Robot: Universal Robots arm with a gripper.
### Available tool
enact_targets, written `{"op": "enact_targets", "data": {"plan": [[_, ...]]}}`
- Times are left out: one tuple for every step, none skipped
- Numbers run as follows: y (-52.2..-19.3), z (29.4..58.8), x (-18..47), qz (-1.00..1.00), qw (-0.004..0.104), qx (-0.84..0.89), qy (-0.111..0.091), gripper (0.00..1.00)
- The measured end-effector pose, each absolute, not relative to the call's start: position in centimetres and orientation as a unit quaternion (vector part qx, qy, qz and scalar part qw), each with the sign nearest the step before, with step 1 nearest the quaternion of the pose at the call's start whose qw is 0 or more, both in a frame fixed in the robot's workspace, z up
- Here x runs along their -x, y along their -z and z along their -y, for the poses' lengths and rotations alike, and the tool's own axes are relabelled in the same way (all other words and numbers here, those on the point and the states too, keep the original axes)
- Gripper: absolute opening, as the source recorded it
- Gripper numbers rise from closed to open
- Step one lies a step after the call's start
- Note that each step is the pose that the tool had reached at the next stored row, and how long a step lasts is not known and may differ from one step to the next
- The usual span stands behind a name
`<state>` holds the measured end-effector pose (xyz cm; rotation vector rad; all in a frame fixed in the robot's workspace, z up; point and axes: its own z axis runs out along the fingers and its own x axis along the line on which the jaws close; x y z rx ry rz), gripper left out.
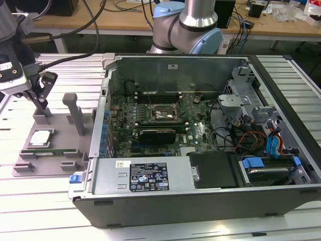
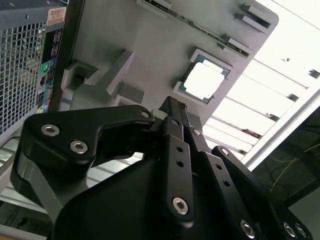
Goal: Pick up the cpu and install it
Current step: 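Pick up the cpu and move it towards the insertion slot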
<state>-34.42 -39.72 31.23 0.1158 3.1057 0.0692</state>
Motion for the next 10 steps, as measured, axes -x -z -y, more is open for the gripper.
{"op": "enact_targets", "data": {"plan": [[-31.2,39.7,34.5,-0.999,0.017,-0.037,-0.022,0.11],[-31.2,39.7,34.6,-0.999,0.016,-0.037,-0.022,0.11],[-31.1,39.7,34.8,-0.999,0.016,-0.037,-0.022,0.11],[-31.1,39.7,34.9,-0.999,0.016,-0.037,-0.022,0.11],[-31.0,39.7,35.0,-0.999,0.017,-0.037,-0.022,0.11],[-30.9,39.7,35.2,-0.999,0.016,-0.037,-0.022,0.11],[-30.7,39.7,35.3,-0.999,0.017,-0.037,-0.022,0.11],[-30.6,39.7,35.5,-0.999,0.016,-0.037,-0.022,0.11],[-30.4,39.7,35.7,-0.999,0.016,-0.037,-0.022,0.11],[-30.2,39.7,35.9,-0.999,0.017,-0.037,-0.022,0.11]]}}
